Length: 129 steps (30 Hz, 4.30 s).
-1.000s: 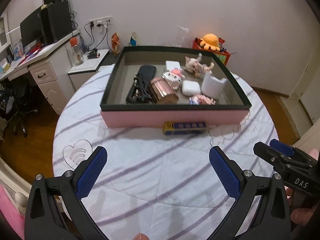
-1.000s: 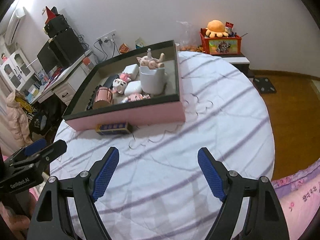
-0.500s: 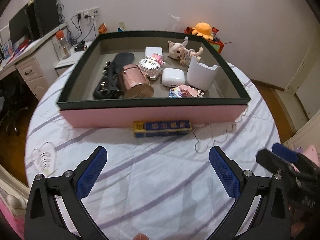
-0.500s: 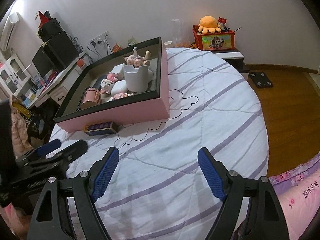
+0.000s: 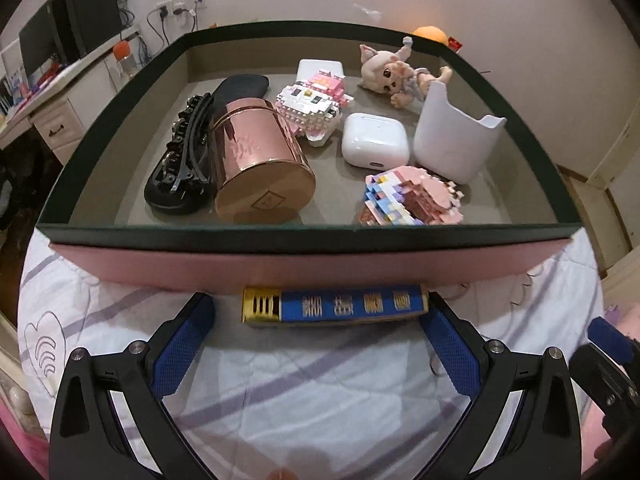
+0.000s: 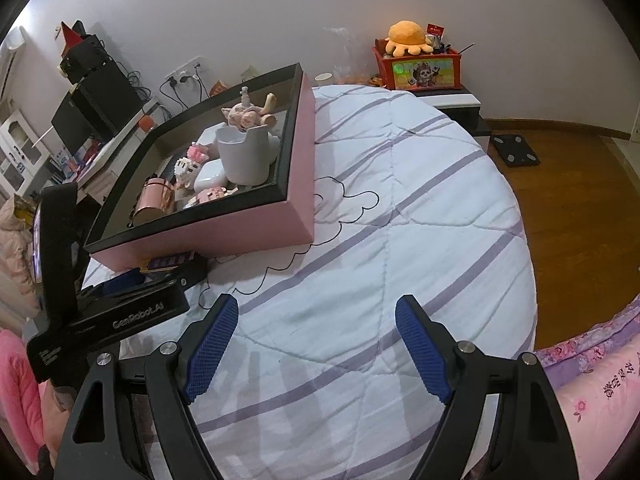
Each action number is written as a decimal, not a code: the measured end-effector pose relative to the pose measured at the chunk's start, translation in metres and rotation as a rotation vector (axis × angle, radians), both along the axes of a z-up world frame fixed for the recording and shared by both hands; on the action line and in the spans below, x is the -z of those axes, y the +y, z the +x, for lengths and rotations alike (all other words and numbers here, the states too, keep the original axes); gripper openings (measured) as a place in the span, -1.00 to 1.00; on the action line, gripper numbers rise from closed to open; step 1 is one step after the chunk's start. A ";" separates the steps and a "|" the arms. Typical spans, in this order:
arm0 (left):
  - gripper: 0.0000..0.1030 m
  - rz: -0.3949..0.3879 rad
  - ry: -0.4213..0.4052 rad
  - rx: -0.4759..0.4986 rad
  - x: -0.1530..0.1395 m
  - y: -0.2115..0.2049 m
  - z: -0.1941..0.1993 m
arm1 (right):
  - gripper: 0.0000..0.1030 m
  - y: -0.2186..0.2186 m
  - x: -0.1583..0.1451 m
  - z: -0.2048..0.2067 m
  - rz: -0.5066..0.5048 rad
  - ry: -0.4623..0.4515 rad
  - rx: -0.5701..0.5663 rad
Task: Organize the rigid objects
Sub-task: 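Close the left gripper on the blue-and-gold packet and lift it, then carry the blue-and-gold packet into the pink box and release it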
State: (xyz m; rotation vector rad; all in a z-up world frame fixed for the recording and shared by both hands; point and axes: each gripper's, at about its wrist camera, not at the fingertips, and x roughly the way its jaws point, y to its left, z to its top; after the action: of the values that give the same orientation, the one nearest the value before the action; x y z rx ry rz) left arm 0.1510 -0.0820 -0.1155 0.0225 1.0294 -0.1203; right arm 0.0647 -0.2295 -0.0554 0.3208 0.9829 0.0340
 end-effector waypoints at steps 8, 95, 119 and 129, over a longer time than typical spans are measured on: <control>0.92 0.038 -0.030 -0.004 0.004 -0.002 -0.005 | 0.60 0.000 0.001 0.002 -0.001 0.003 0.001; 0.63 0.066 0.075 0.066 -0.027 0.041 0.188 | 0.60 0.039 -0.025 0.155 -0.083 -0.058 -0.080; 0.98 0.109 0.104 0.066 -0.021 0.038 0.188 | 0.60 0.038 -0.026 0.156 -0.088 -0.061 -0.077; 0.99 0.079 -0.001 0.044 -0.048 0.044 0.169 | 0.60 0.036 -0.034 0.145 -0.097 -0.075 -0.064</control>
State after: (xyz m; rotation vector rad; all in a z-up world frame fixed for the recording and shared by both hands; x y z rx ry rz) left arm 0.3198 -0.0381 -0.0675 0.1167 1.0324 -0.1198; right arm 0.2099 -0.1939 -0.0214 0.1975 0.9173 0.0554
